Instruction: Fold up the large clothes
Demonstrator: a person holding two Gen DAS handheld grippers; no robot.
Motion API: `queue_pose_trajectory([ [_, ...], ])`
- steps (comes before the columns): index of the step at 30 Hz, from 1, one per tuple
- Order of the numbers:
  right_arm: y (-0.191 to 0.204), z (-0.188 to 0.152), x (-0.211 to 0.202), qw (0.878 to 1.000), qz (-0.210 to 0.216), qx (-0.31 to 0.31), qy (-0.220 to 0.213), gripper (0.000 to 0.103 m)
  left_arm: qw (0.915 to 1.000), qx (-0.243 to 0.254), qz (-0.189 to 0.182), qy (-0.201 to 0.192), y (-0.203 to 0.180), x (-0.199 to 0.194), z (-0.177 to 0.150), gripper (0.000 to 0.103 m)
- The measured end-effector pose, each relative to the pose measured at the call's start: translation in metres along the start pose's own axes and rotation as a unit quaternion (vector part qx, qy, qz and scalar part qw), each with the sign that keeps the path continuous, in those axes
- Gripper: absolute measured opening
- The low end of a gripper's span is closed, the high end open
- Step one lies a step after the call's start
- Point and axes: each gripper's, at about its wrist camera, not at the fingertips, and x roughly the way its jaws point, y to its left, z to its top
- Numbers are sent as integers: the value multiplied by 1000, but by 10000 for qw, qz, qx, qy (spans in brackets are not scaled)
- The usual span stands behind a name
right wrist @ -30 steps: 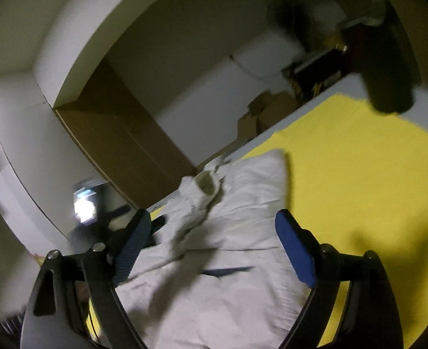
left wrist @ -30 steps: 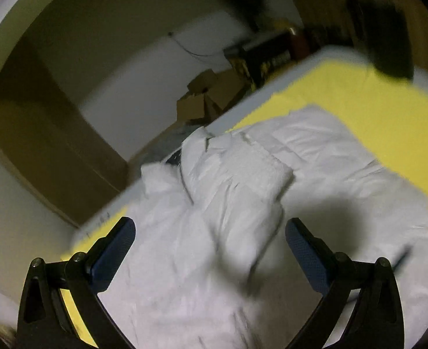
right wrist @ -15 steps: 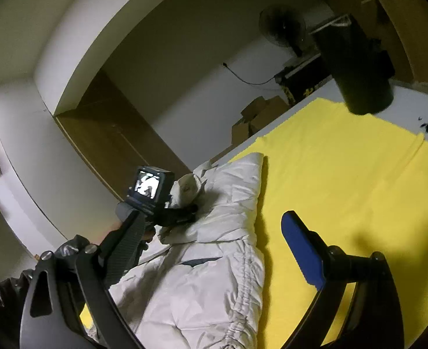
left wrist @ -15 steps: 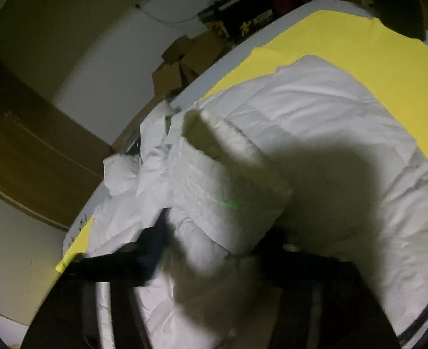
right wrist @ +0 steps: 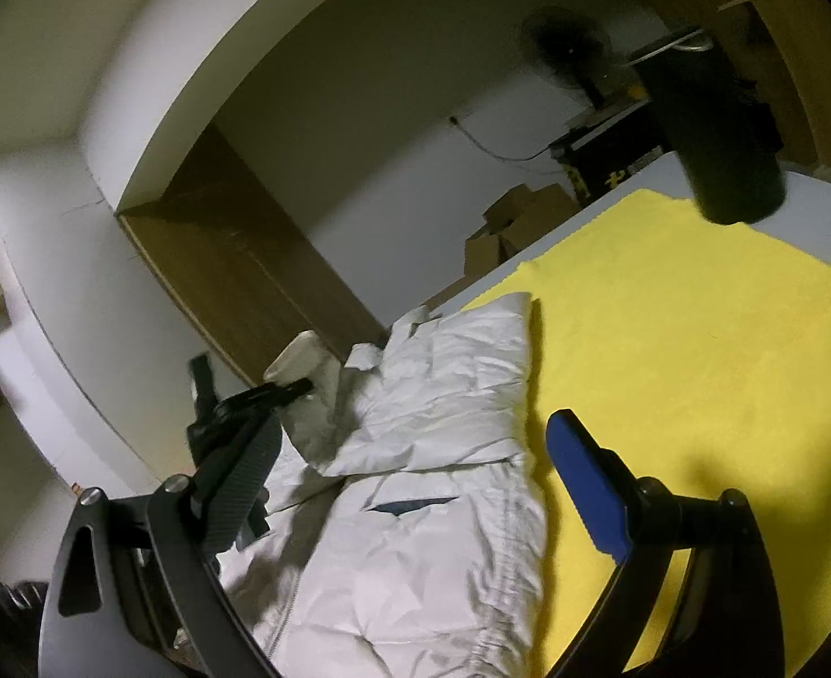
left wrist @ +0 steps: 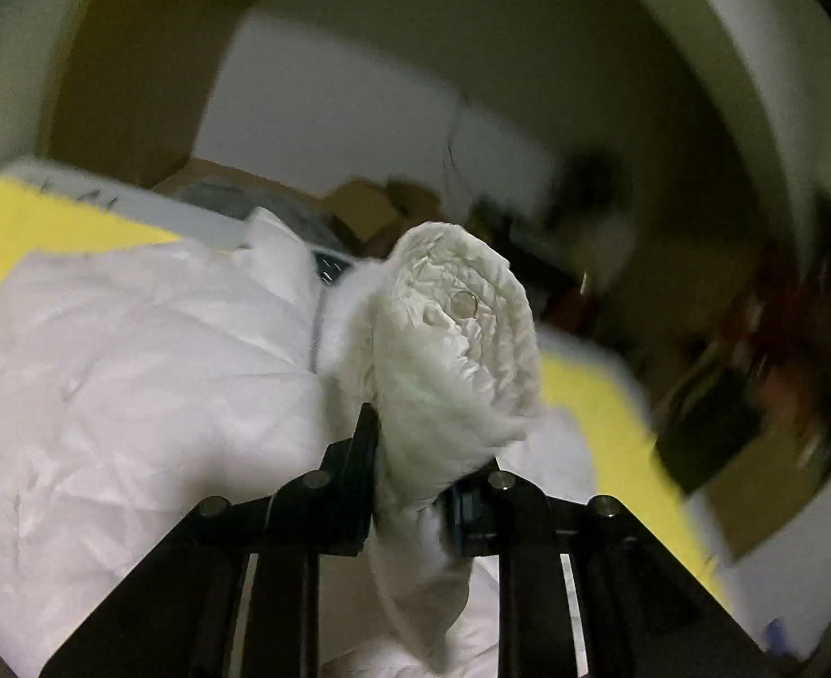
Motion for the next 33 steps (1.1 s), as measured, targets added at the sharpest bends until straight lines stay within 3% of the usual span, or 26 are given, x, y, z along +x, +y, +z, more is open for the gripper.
queue_pose_trajectory([
  [2, 8, -2, 8, 9999, 34, -93, 79, 95, 9976, -617, -284, -113, 31, -7, -2, 20],
  [4, 18, -4, 18, 9996, 103, -183, 209, 95, 9874, -1498, -482, -138, 67, -10, -13, 20],
  [6, 27, -6, 24, 9991, 159, -251, 293, 95, 9764, -2119, -420, 19, 96, -7, -33, 23],
  [7, 31, -7, 27, 9989, 166, -286, 322, 95, 9741, -2238, -314, 97, 105, -6, -39, 29],
  [9, 37, -9, 32, 9985, 170, -352, 389, 95, 9737, -2270, -177, 37, 116, -13, -46, 32],
  [11, 42, -11, 35, 9979, 145, -417, 464, 95, 9785, -2032, 180, -297, 118, -33, -40, 46],
  [13, 47, -11, 36, 9973, 81, -491, 531, 95, 9821, -1718, 446, -628, 116, -54, -28, 79],
  [17, 53, -9, 37, 9969, 6, -589, 528, 95, 9873, -948, 949, -854, 108, -95, 4, 81],
  [19, 55, -9, 40, 9966, -103, -613, 549, 95, 9874, -771, 1205, -678, 109, -113, 16, 81],
  [22, 59, -8, 51, 9955, -229, -623, 673, 95, 9929, -495, 1049, -245, 117, -142, 20, 81],
  [24, 63, -8, 60, 9940, -306, -669, 804, 95, 9949, -466, 885, 81, 127, -170, 6, 81],
  [28, 67, -14, 78, 9875, -510, -853, 1225, 95, 9903, -928, 455, 926, 164, -220, -31, 84],
  [31, 58, -26, 81, 9825, -448, -767, 1637, 95, 9815, -1398, 245, 1286, 195, -258, -60, 86],
  [33, 47, -36, 76, 9803, -483, -632, 1806, 95, 9785, -1529, 322, 1346, 207, -278, -74, 87],
])
